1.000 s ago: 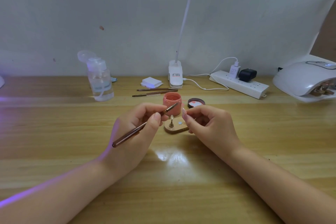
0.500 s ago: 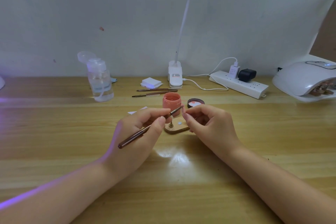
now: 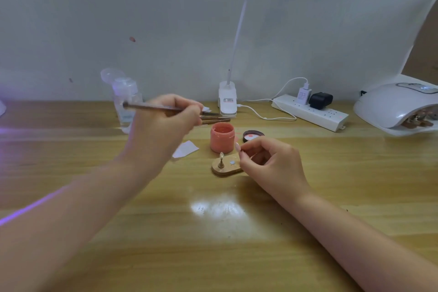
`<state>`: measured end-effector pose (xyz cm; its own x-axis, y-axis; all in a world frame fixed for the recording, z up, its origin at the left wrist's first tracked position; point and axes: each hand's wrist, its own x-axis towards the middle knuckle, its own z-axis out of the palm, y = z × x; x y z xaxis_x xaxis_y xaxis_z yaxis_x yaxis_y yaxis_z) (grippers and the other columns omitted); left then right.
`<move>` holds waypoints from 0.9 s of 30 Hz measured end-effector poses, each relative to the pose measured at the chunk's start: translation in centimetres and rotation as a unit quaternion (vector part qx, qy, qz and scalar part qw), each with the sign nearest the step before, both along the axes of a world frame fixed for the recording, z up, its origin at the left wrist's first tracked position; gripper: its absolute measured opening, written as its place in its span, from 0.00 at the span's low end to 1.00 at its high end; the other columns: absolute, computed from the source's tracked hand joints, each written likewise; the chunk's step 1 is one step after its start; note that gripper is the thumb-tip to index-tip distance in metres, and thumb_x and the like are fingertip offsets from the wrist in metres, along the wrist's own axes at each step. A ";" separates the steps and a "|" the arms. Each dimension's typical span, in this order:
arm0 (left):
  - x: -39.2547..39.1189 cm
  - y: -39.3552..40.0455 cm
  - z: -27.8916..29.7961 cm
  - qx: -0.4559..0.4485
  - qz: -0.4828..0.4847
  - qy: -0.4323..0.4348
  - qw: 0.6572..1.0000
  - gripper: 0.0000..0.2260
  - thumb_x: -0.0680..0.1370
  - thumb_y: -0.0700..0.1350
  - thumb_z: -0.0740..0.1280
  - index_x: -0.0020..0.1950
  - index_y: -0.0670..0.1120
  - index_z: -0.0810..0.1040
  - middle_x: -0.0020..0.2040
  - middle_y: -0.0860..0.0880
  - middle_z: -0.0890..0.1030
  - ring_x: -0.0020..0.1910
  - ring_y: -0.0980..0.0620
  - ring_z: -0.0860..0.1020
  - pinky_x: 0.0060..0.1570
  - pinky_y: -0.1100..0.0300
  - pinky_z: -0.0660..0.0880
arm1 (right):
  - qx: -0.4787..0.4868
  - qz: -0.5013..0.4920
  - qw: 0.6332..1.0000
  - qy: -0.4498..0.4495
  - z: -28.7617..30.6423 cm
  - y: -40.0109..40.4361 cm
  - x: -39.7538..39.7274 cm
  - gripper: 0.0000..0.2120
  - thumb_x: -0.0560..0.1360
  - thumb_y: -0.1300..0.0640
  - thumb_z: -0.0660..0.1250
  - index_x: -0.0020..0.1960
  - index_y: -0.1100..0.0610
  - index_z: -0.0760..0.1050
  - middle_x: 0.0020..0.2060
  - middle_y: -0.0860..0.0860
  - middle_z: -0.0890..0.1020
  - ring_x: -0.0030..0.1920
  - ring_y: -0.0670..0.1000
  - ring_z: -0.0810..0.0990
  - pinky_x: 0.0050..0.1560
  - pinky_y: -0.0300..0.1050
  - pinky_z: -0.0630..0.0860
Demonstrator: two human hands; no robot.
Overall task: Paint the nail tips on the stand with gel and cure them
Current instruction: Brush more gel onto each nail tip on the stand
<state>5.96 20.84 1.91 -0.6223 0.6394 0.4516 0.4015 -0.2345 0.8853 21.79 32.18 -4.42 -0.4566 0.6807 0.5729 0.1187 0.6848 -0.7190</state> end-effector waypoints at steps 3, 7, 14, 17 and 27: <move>-1.5 1.9 1.9 -0.068 0.024 0.028 0.997 0.06 0.67 0.49 0.68 0.37 0.49 0.83 0.31 0.54 0.83 0.31 0.60 0.78 0.44 0.54 0.78 | 0.002 -0.003 1.000 -0.004 -0.1 0.1 0.0 0.04 0.69 0.64 0.75 0.39 0.56 0.83 0.29 0.43 0.80 0.28 0.41 0.76 0.33 0.29 0.69; -2.1 4.7 2.8 -0.190 0.050 0.162 0.967 0.09 0.74 0.46 0.67 0.42 0.41 0.83 0.37 0.44 0.84 0.35 0.50 0.77 0.38 0.56 0.74 | -0.003 0.008 1.000 0.004 -0.1 0.2 0.0 0.05 0.69 0.64 0.74 0.38 0.56 0.82 0.28 0.41 0.79 0.27 0.41 0.74 0.33 0.30 0.68; -1.7 8.0 2.1 -0.319 0.016 0.196 0.927 0.09 0.76 0.43 0.65 0.45 0.38 0.79 0.37 0.44 0.74 0.36 0.47 0.70 0.38 0.56 0.65 | 0.000 0.030 0.999 0.014 -0.1 0.1 0.1 0.05 0.69 0.65 0.74 0.38 0.58 0.81 0.29 0.46 0.79 0.26 0.43 0.73 0.32 0.32 0.68; -1.7 8.5 1.6 -0.348 0.000 0.202 0.915 0.10 0.76 0.46 0.68 0.48 0.39 0.81 0.41 0.44 0.81 0.39 0.47 0.74 0.38 0.56 0.69 | 0.002 0.033 0.999 0.015 -0.1 0.2 0.0 0.05 0.70 0.64 0.74 0.37 0.57 0.81 0.29 0.47 0.80 0.26 0.43 0.73 0.31 0.33 0.68; -2.8 7.6 1.3 -0.310 0.009 0.155 0.938 0.12 0.76 0.50 0.70 0.47 0.40 0.82 0.42 0.44 0.80 0.35 0.50 0.72 0.37 0.58 0.67 | 0.012 0.030 0.999 0.000 -0.2 0.4 0.0 0.06 0.71 0.59 0.74 0.37 0.51 0.80 0.31 0.42 0.80 0.26 0.44 0.73 0.32 0.36 0.69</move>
